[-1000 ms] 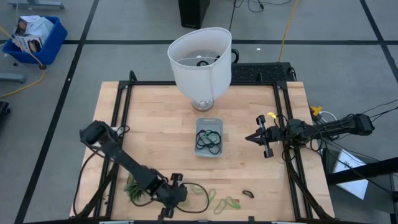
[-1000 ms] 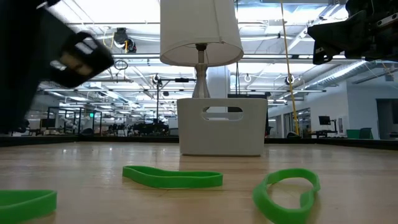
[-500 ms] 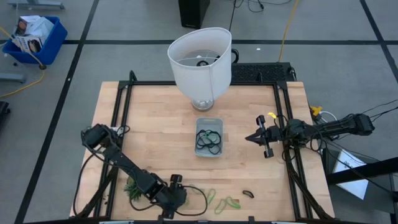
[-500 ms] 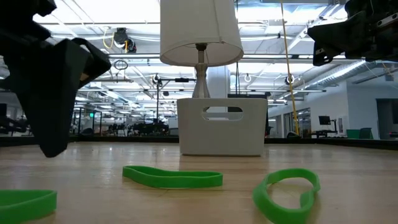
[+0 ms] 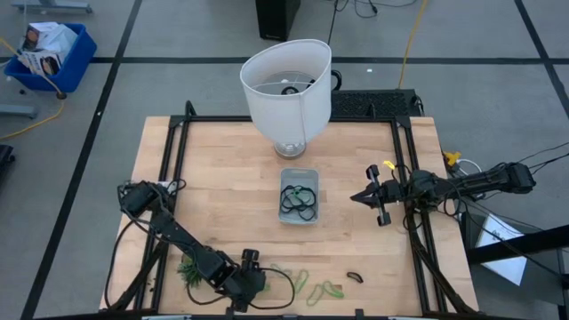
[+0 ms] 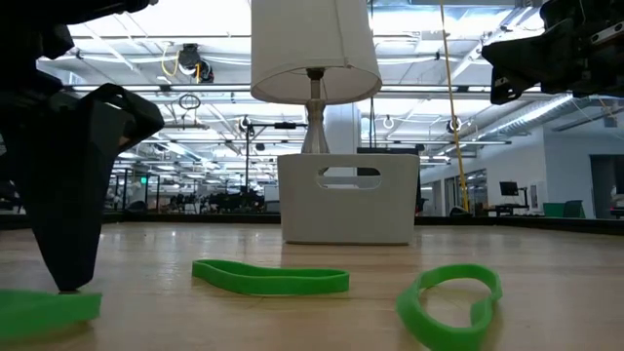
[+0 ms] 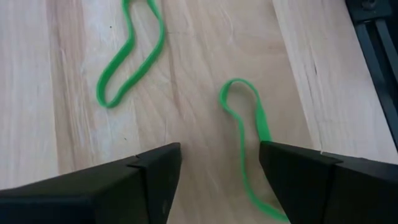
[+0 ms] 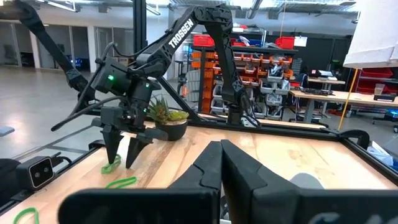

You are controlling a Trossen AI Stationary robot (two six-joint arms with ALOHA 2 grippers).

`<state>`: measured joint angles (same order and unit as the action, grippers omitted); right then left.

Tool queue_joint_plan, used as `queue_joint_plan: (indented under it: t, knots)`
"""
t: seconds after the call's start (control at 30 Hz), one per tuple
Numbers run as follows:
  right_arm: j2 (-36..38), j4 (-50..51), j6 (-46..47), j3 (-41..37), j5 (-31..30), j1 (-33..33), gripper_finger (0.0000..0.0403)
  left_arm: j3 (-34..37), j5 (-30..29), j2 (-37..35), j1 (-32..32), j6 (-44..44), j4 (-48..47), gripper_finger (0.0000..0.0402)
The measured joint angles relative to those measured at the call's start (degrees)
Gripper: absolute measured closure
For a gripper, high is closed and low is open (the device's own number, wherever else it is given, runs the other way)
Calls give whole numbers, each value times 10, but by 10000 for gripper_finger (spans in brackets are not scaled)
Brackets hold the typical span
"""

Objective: Pick and place rubber bands into bin
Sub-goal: Put the green rubber band into the gray bin

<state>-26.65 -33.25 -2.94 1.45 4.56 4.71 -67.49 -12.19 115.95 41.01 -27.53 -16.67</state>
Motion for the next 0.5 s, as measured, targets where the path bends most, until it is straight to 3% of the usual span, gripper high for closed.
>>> queue_joint_plan:
  t: [0.17,0.4,0.5]
  knots:
    - [0,1,0,0,0,0,403,1,4,2,3,4,1,217]
    - [0,1,1,0,0,0,403,2,43,-3,2,16,18,383]
    - [0,1,1,0,0,0,403,3,48,-3,2,28,31,389]
